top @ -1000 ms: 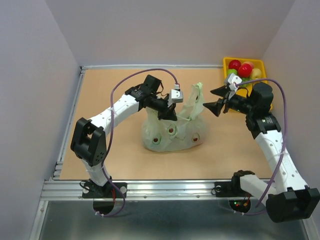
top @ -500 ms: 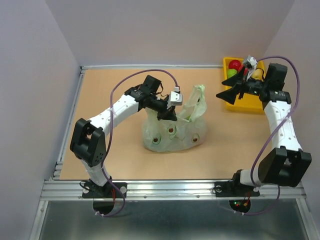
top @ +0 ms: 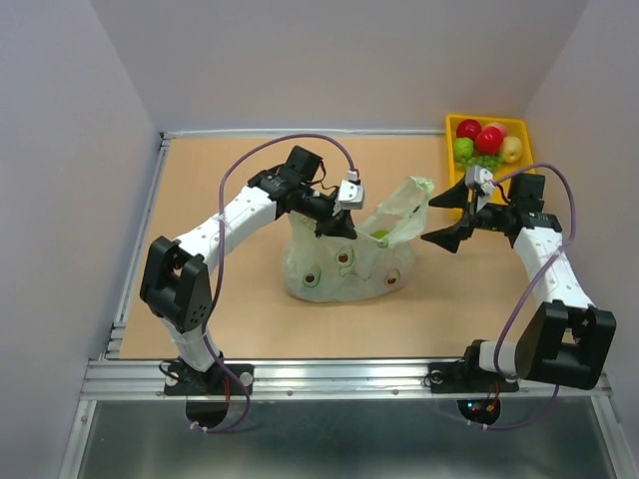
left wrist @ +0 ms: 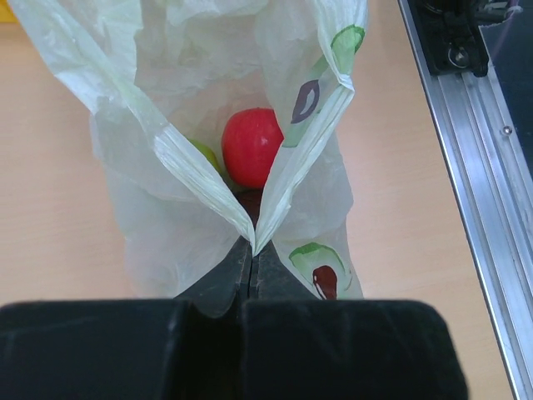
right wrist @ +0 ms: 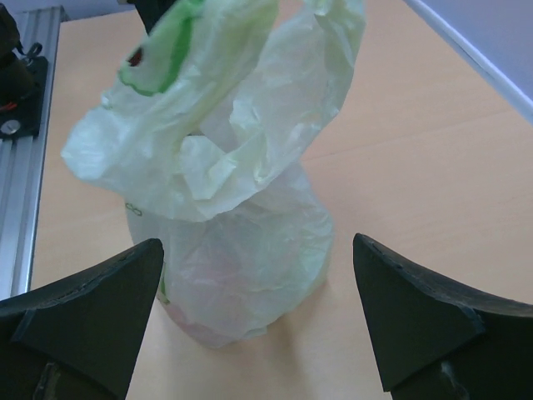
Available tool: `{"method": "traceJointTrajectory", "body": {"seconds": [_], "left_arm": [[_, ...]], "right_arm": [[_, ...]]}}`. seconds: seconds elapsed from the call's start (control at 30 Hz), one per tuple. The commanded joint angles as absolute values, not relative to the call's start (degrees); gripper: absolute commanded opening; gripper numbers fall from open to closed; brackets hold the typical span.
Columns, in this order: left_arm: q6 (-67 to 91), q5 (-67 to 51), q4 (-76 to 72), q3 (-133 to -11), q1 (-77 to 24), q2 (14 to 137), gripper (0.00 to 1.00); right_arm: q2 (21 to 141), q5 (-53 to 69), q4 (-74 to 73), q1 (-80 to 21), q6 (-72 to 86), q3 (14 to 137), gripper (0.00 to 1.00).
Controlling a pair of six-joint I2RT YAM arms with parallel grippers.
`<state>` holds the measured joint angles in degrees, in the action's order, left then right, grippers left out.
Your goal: Place the fake fruits into the plastic bag and tie a complex knot
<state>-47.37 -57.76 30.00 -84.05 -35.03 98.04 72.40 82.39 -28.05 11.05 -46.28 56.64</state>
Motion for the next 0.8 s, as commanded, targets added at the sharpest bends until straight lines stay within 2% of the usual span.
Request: {"method": "traceJointTrajectory", "body": {"seconds": [0.0, 0.27, 0.53, 0.63, 0.67, 0.7, 0.73, 0.77], "left_arm": [[-48.96, -60.99, 31.38, -87.45, -35.16, 97.99, 0.03], [-48.35, -60.91, 32.61, -89.12, -35.51, 100.19, 0.03], [-43.16, -58.97, 28.31, -87.63, -35.77, 102.75, 0.0], [-41.67, -59.24, 26.11, -86.4, -36.03, 101.87, 0.0], [-41.14, -59.33, 25.58, -86.22, -36.12, 101.52, 0.0], [-40.52, -59.07, 24.88, -85.61, -36.12, 101.08, 0.0], [-39.04, -58.71, 23.48, -85.17, -36.04, 99.86, 0.02], [-38.5, -58.54, 22.86, -84.64, -36.04, 99.23, 0.04]], "right_arm": [[75.04, 83.41, -28.04, 8.01, -58.17, 55.63, 1.0], [79.72, 83.41, -27.86, -2.19, -59.86, 58.62, 1.0], [77.96, 85.08, -27.33, -3.87, -51.34, 57.92, 1.0], [78.57, 82.72, -27.16, -4.13, -46.86, 57.83, 0.68], [78.66, 81.92, -27.25, -4.13, -43.8, 57.92, 0.34], [78.84, 80.78, -27.16, -4.22, -42.03, 58.18, 0.24], [78.92, 79.38, -26.98, -4.13, -39.14, 58.62, 0.09], [78.84, 78.84, -26.9, -4.13, -37.81, 59.06, 0.03]]}}
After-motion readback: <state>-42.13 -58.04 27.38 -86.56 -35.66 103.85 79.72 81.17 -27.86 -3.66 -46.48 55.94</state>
